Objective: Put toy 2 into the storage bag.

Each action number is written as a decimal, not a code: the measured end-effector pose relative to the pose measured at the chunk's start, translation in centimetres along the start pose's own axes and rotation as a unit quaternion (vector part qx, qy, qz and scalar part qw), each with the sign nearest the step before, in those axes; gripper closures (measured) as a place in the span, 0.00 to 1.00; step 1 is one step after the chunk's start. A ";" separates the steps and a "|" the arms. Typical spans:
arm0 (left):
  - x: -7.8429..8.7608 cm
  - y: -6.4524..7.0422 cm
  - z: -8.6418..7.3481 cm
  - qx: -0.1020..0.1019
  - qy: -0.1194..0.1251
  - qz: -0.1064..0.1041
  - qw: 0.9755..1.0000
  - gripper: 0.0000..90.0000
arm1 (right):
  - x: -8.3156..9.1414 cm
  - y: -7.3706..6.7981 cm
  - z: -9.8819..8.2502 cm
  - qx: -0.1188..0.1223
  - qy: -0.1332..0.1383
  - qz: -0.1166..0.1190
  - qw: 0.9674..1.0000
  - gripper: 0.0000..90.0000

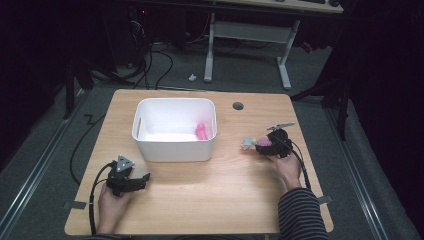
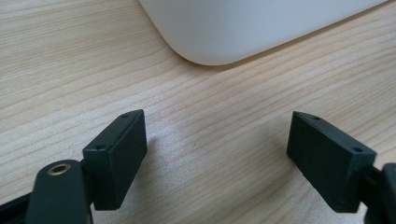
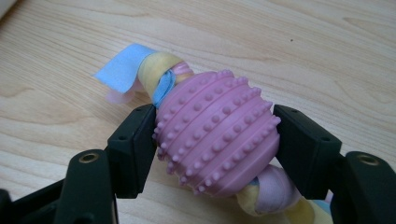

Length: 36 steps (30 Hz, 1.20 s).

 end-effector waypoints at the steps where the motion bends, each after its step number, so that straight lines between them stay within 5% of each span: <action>1: 0.0 0.0 0.0 0.000 0.000 0.000 1.000 0.23 | 0.2 -0.1 0.0 0.000 0.002 0.001 1.000 0.37; 36: 0.0 0.0 0.0 -0.001 -0.001 0.000 1.000 0.23 | 5.9 -2.2 0.5 -0.007 0.061 0.079 0.995 0.37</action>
Point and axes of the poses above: each handheld gripper's, and its own axes: x roughly backward along the jaws, z roughly out of its top, y roughly to its right, the point moved 4 cm from there along -x, roughly forward along the jaws, and after that the axes turned 11 degrees about z, right-handed, at the moved point
